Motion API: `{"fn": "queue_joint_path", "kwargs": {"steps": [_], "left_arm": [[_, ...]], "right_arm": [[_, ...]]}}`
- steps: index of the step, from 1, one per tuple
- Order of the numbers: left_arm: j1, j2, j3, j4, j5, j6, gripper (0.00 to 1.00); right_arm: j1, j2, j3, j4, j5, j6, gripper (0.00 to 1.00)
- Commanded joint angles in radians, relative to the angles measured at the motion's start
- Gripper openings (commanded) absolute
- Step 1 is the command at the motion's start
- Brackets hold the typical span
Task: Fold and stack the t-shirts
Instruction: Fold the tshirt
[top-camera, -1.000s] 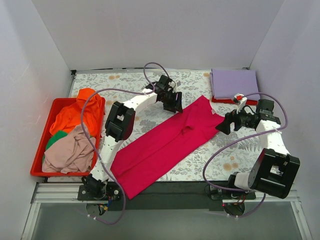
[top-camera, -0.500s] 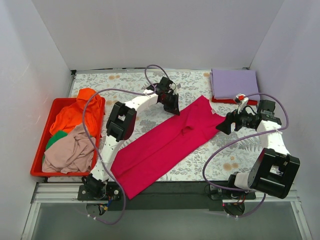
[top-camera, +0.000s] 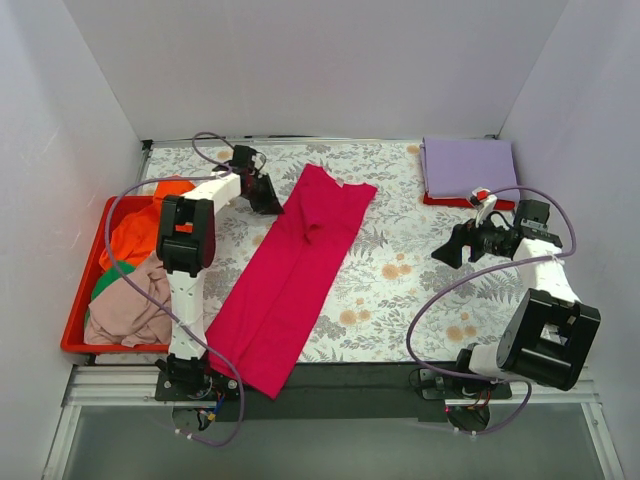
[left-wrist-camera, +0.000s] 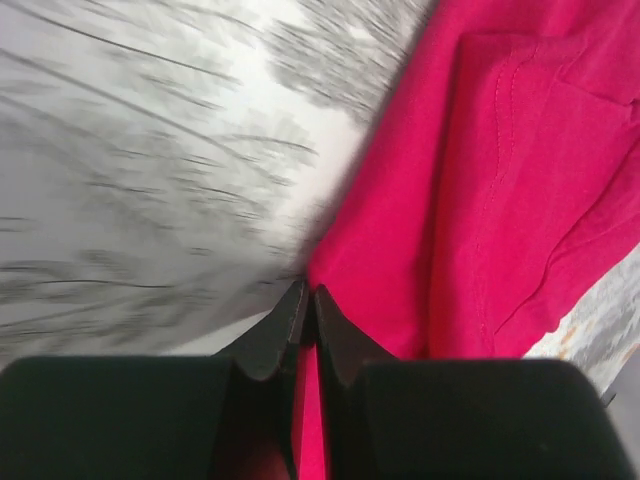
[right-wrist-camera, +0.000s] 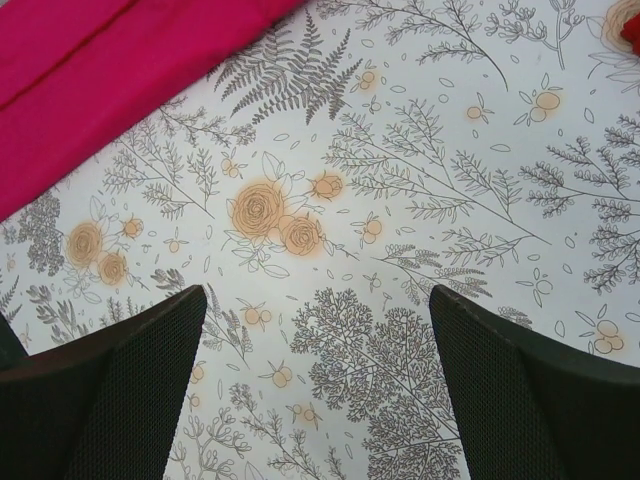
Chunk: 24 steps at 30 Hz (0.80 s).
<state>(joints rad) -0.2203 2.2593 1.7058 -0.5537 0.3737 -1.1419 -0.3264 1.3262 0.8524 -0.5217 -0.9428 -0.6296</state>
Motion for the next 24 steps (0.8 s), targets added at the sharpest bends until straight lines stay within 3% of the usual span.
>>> {"fn": "queue_joint_path", "kwargs": {"steps": [1,2,6,12,16,21,24], "left_arm": [[0.021,-0.049,0.017,-0.021,-0.047,-0.021,0.13],[0.022,-0.053,0.040,-0.023,-0.036,-0.019,0.28],[0.027,-0.167,0.039,0.014,-0.085,0.027,0.52],[0.027,-0.516,-0.112,0.168,-0.220,0.114,0.61],[0.039,-0.752,-0.358,0.264,-0.286,0.084,0.78],[0.067,-1.030,-0.583,0.270,-0.214,0.054,0.78],[0.067,-1.150,-0.682,0.255,-0.182,0.041,0.78]], "right_arm": [[0.018,0.027,-0.015,0.043,0.012,0.039,0.98],[0.033,0.048,-0.007,0.046,0.019,0.048,0.98],[0.252,0.109,0.039,0.120,0.215,0.087,0.98],[0.441,0.321,0.225,0.328,0.320,0.397,0.98],[0.530,0.447,0.304,0.479,0.335,0.576,0.97],[0.564,0.657,0.453,0.512,0.314,0.798,0.89],[0.572,0.723,0.502,0.554,0.323,0.849,0.79]]}}
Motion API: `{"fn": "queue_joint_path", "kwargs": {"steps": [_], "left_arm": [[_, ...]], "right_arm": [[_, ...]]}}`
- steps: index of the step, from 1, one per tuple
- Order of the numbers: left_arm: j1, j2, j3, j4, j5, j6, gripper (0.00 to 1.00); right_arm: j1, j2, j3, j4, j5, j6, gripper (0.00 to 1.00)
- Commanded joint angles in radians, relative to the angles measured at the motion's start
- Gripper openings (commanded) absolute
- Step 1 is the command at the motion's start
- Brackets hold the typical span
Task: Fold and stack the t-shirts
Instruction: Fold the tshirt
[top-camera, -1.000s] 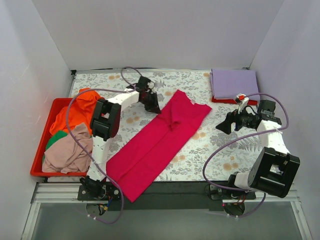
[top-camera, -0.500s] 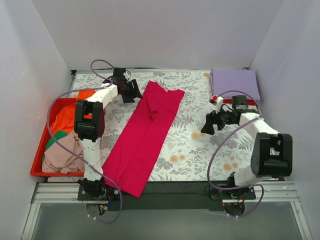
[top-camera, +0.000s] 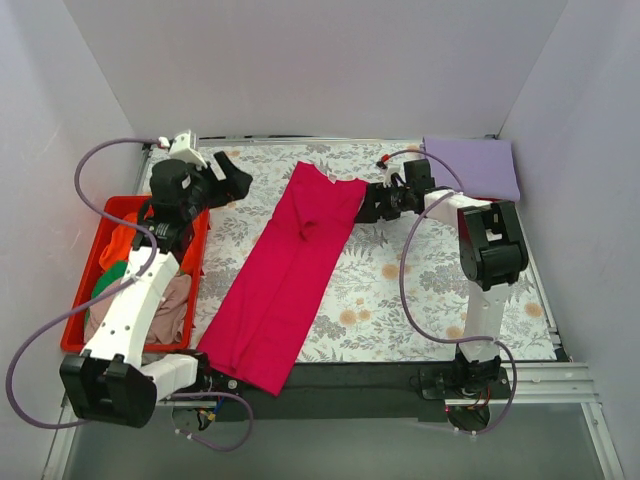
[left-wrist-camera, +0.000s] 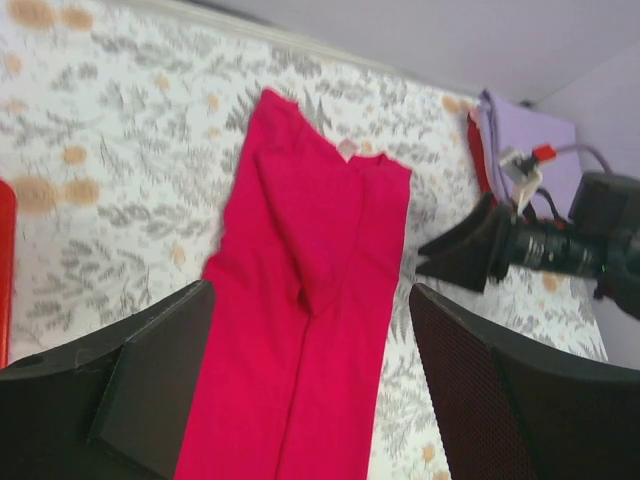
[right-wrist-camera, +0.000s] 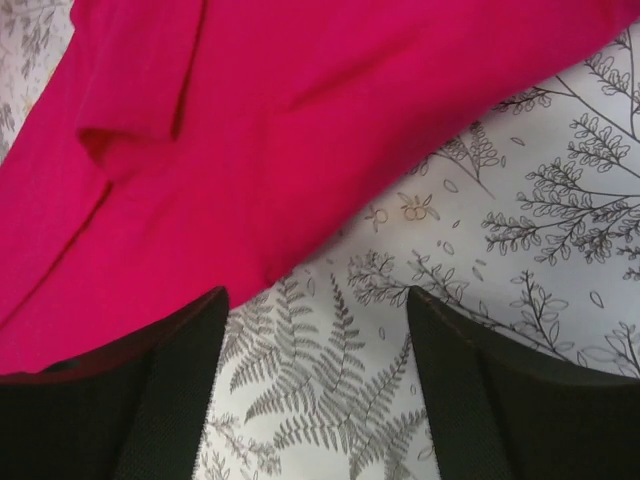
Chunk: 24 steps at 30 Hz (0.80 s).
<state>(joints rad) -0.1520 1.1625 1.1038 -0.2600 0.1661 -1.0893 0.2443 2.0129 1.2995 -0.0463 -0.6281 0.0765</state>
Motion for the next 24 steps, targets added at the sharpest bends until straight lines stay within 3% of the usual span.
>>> {"fn": "queue_joint_path", "kwargs": {"steps": [1,4,9,12,13,16,19,21,22,24], "left_arm": [[0.000,-0.081,-0.097,-0.044,0.029,-0.023,0.78],[0.000,-0.157,-0.156,-0.062,0.044,-0.046,0.78],[0.000,-0.218,-0.214,-0.108,0.061,-0.063,0.78],[0.000,-0.222,-0.217,-0.145,0.062,-0.055,0.78],[-0.001,-0.222,-0.214,-0.154,0.055,-0.052,0.77],[0.000,-0.216,-0.213,-0.185,0.047,-0.035,0.78],[-0.001,-0.190,-0.220,-0.189,0.068,-0.032,0.77],[0.000,-0.167,-0.237,-0.189,0.093,-0.041,0.78],[0.000,-0.135,-0.239,-0.193,0.104,-0.043,0.78],[0.000,-0.098,-0.246,-0.209,0.134,-0.060,0.77]], "right_arm": [[0.001,0.061,0.058,0.100,0.007,0.175,0.74],[0.004,0.095,0.072,0.120,-0.002,0.241,0.55],[0.012,0.167,0.127,0.131,-0.021,0.295,0.46],[0.009,0.204,0.170,0.119,0.011,0.316,0.31],[0.004,0.216,0.182,0.114,0.021,0.318,0.20],[-0.046,0.242,0.303,0.060,0.077,0.307,0.02],[-0.112,0.300,0.440,-0.030,0.082,0.261,0.01],[-0.157,0.372,0.625,-0.100,0.054,0.217,0.01],[-0.169,0.398,0.680,-0.136,0.039,0.171,0.08],[-0.184,0.432,0.794,-0.243,0.004,0.096,0.32]]}}
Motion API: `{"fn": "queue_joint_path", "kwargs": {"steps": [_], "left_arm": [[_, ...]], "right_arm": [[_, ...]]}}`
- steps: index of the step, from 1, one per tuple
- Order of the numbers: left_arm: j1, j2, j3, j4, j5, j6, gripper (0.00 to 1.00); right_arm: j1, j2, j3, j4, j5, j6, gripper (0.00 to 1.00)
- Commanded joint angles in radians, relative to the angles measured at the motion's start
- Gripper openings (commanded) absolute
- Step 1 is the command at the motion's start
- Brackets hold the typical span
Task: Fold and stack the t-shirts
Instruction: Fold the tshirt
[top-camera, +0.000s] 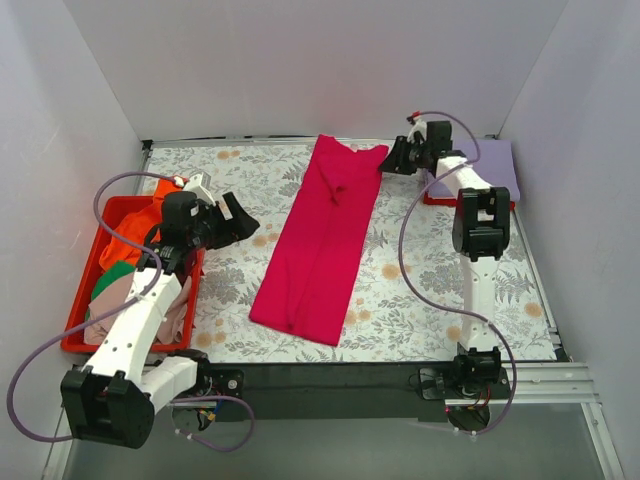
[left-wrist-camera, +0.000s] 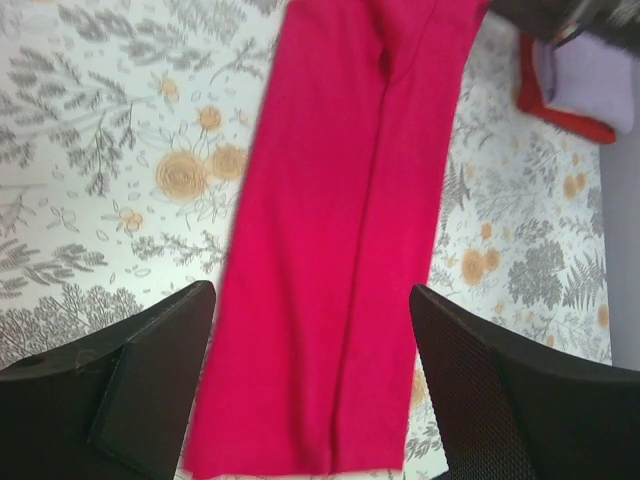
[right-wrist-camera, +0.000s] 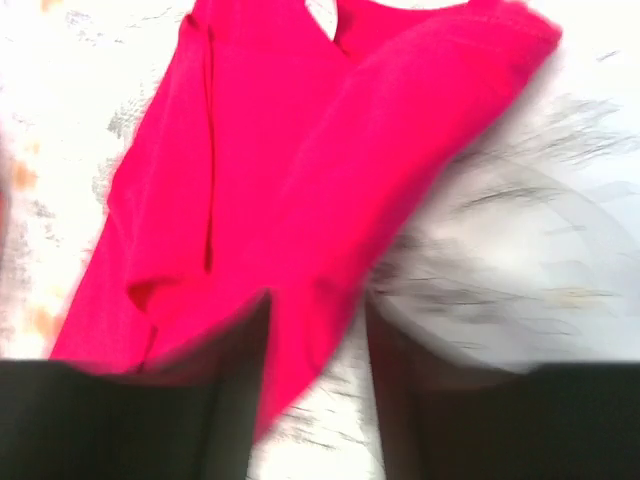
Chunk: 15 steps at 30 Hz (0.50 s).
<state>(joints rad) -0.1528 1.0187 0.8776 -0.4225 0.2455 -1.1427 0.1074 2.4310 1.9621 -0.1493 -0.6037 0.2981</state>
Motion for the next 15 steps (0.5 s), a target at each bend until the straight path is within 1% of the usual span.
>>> {"fn": "queue_joint_path", "kwargs": {"steps": [1,2,4,5,6,7,8,10,11,12,13,14,15], "left_arm": [[-0.001,0.082,-0.022,-0.051,0.069,-0.012,0.77],[-0.001,0.102,-0.023,-0.056,0.084,-0.021,0.77],[-0.001,0.135,-0.029,-0.074,0.103,-0.060,0.76],[-0.001,0.168,-0.032,-0.079,0.112,-0.066,0.75],[-0.001,0.184,-0.040,-0.082,0.118,-0.093,0.74],[-0.001,0.202,-0.043,-0.096,0.141,-0.101,0.73],[-0.004,0.219,-0.051,-0.098,0.152,-0.110,0.72],[-0.019,0.273,-0.061,-0.122,0.161,-0.143,0.71],[-0.030,0.288,-0.065,-0.131,0.150,-0.149,0.71],[-0.063,0.317,-0.071,-0.140,0.138,-0.156,0.71],[-0.080,0.331,-0.078,-0.142,0.132,-0.169,0.71],[-0.100,0.348,-0.083,-0.142,0.114,-0.175,0.70],[-0.119,0.362,-0.086,-0.142,0.101,-0.184,0.68]], "right_arm": [[-0.048,0.011,0.144,-0.171,-0.025,-0.202,0.56],[-0.048,-0.010,0.143,-0.221,-0.057,-0.233,0.62],[-0.048,-0.070,0.089,-0.259,-0.097,-0.295,0.71],[-0.045,-0.093,0.065,-0.283,-0.122,-0.368,0.72],[-0.046,-0.117,-0.001,-0.303,-0.142,-0.404,0.73],[-0.045,-0.144,-0.032,-0.321,-0.160,-0.442,0.75],[-0.044,-0.201,-0.073,-0.332,-0.181,-0.503,0.76],[-0.044,-0.263,-0.191,-0.383,-0.211,-0.583,0.77],[-0.043,-0.332,-0.234,-0.400,-0.231,-0.617,0.79],[-0.041,-0.367,-0.277,-0.412,-0.240,-0.678,0.85],[-0.040,-0.407,-0.377,-0.436,-0.252,-0.713,0.95],[-0.031,-0.488,-0.422,-0.446,-0.266,-0.744,0.98],[-0.025,-0.531,-0.478,-0.450,-0.262,-0.801,0.98]]}}
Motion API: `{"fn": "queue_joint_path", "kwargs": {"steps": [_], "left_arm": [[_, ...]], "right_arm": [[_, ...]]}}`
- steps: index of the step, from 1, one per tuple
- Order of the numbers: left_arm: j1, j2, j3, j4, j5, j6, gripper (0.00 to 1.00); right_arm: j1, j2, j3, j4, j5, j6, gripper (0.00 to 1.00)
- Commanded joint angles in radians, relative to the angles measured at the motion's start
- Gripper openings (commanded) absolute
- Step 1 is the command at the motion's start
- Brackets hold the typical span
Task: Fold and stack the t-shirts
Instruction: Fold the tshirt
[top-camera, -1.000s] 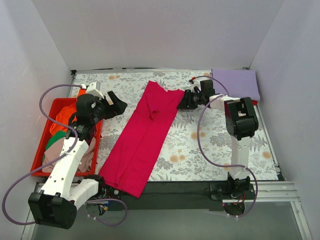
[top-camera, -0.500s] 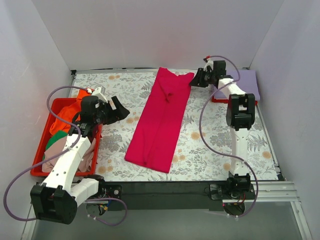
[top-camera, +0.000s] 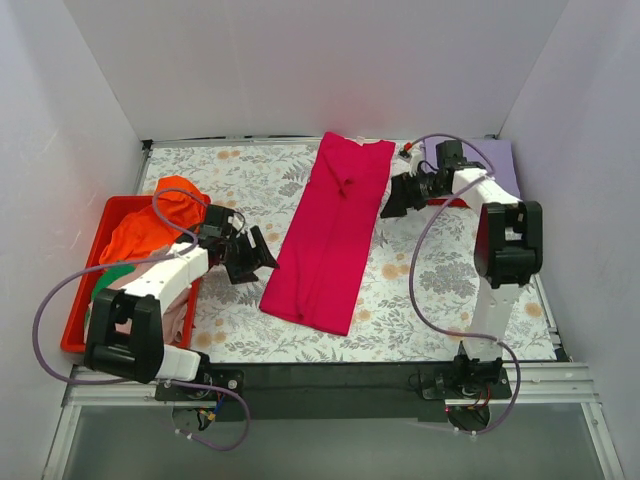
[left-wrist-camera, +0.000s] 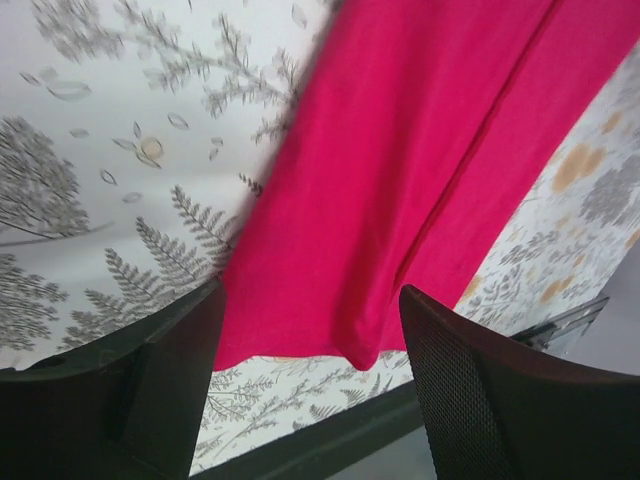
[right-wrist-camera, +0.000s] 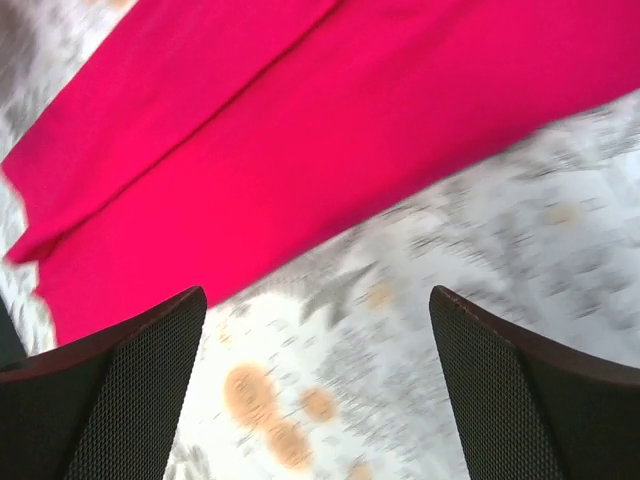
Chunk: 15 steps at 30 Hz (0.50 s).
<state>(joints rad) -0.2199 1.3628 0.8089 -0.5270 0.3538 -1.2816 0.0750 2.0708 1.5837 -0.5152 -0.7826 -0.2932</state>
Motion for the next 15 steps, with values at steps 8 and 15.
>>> {"fn": "queue_joint_path", "kwargs": {"steps": [8,15], "left_arm": [[-0.144,0.147,-0.062,-0.050,-0.141,-0.065,0.58],[-0.188,0.084,-0.166,0.005,-0.012,-0.113,0.11]], "right_arm": [[0.157,-0.652,-0.540,-0.082,0.023,-0.392,0.98],[0.163,-0.824,-0.760,-0.214,-0.328,-0.666,0.98]]}}
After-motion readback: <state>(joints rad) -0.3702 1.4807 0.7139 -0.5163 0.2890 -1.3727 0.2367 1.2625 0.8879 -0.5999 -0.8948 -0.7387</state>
